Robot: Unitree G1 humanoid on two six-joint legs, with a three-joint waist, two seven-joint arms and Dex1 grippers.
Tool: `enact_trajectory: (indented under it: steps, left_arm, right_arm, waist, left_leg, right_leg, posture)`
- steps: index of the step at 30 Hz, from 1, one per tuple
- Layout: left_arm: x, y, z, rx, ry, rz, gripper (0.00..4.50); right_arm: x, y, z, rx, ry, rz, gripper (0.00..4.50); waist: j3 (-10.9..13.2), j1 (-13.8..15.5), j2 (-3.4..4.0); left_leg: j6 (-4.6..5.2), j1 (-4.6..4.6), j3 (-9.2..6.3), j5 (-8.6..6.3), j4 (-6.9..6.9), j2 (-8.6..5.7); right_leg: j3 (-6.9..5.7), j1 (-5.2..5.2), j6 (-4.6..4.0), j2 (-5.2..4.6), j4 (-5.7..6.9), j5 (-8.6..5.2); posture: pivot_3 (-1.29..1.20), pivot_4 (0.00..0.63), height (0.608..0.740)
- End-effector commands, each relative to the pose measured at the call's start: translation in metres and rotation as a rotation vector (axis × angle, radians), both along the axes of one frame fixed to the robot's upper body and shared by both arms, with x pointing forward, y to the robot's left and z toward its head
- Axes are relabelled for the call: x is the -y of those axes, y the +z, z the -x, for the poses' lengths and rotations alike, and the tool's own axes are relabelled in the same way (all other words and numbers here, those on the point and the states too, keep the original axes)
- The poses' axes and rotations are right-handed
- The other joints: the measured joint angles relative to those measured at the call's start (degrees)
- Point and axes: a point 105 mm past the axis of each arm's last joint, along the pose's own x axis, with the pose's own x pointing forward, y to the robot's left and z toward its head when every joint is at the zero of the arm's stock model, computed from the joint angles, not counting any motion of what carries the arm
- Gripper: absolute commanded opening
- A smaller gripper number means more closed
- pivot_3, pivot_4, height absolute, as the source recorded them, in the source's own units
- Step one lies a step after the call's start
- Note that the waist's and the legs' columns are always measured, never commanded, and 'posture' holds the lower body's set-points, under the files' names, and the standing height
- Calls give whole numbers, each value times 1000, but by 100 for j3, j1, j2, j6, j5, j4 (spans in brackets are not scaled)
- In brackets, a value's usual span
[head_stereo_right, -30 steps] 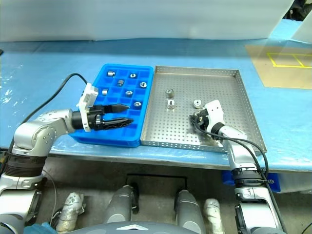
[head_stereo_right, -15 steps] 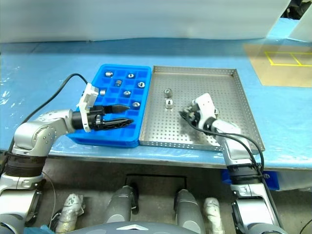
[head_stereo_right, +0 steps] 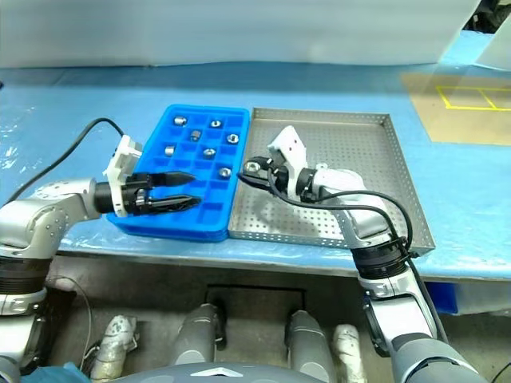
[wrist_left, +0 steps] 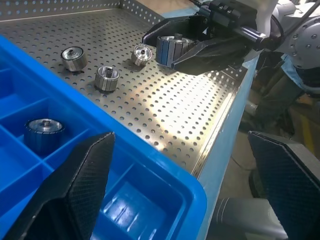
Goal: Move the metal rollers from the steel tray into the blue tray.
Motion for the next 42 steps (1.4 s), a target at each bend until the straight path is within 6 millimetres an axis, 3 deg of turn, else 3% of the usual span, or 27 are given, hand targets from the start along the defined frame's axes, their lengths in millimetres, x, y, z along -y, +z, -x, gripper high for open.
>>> enact_trajectory:
  steps: [1, 6, 18, 31, 42]
  left_arm:
    - [-3, 14, 13, 51, -21, -2, 4500]
    - [-5, 14, 18, 44, 1, -2, 4500]
    - [7, 14, 24, 17, -16, 10, 4500]
    - [10, 13, 21, 11, -19, 17, 4500]
    - [13, 14, 19, 18, -22, 23, 4500]
  right_arm:
    - [-15, 7, 9, 41, 85, -8, 1803]
    - [-36, -7, 23, 2, 187, -5, 1803]
    - [-67, -52, 14, -116, 141, -25, 1803]
    - [-73, -55, 39, -156, 231, -19, 1803]
    - [-71, -63, 25, -135, 172, 1, 1803]
  waist:
    - [0, 17, 1]
    - [0, 70, 0]
    - [-2, 131, -3]
    - [-7, 130, -11]
    - [-10, 129, -14]
  left_leg:
    - [-1, 0, 0, 0, -1, 1]
    - [-2, 0, -1, 1, -5, 2]
    - [-7, 4, -5, 4, -4, 2]
    - [-10, 11, -7, 5, -7, 2]
    - [-13, 20, -7, 7, -9, 2]
  right_leg:
    - [0, 0, 0, 0, 0, 0]
    - [-3, -2, -2, 0, 1, -1]
    - [-3, 2, -2, -1, 8, -1]
    - [-3, 7, 0, 0, 8, -3]
    - [-2, 13, 6, 0, 10, -6]
  posture:
    - [50, 150, 740]
    - [80, 150, 740]
    - [82, 150, 740]
    - [69, 150, 740]
    - [71, 150, 740]
